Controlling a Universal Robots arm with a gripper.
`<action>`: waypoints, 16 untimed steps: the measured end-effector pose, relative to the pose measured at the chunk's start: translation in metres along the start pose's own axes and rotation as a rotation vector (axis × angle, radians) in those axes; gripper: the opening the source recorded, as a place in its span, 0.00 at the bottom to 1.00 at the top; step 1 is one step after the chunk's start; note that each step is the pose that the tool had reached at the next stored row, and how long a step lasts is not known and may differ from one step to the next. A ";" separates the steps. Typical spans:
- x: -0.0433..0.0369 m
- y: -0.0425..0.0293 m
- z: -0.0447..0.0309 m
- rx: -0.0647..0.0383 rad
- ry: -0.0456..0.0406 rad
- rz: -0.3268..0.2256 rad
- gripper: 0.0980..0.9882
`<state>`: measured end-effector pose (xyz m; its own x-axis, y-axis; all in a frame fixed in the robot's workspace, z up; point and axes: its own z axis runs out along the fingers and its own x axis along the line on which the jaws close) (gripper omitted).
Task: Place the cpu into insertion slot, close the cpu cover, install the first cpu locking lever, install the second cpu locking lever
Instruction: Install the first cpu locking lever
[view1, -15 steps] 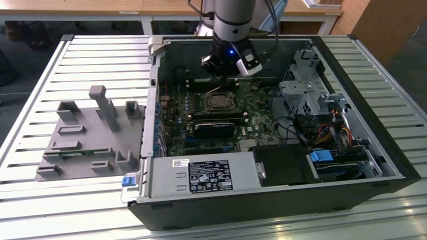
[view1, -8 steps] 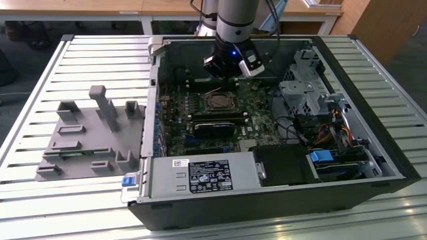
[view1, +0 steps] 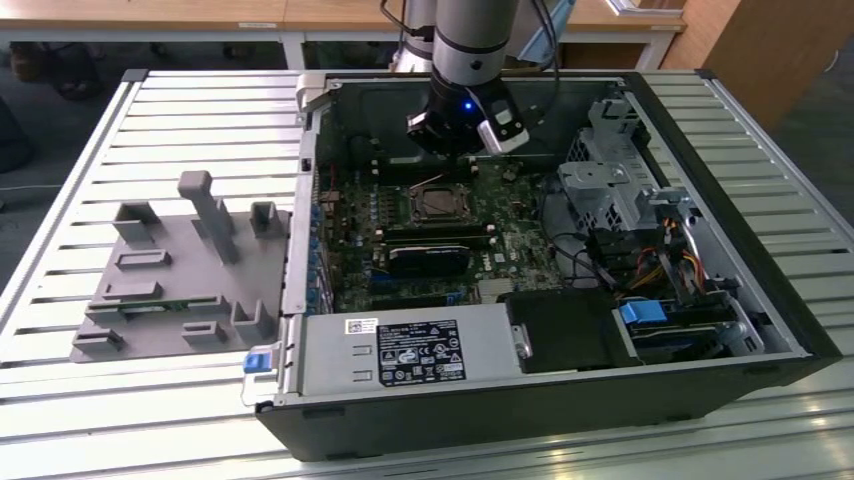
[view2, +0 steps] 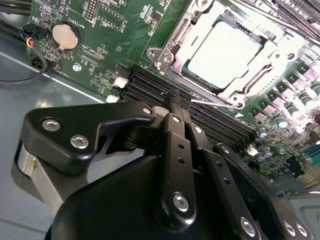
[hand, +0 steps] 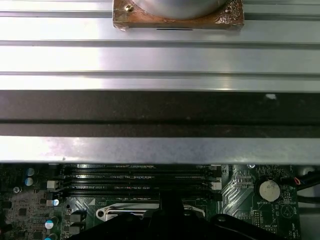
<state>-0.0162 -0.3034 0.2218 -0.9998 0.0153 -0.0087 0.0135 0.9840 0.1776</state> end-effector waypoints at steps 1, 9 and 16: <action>0.0000 0.0000 0.0000 0.000 0.0000 0.000 0.01; 0.0016 0.0000 0.0000 0.000 -0.0001 0.000 0.01; 0.0054 -0.0001 0.0000 0.000 -0.0003 0.000 0.01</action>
<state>-0.0217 -0.3034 0.2217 -0.9998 0.0153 -0.0089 0.0135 0.9840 0.1776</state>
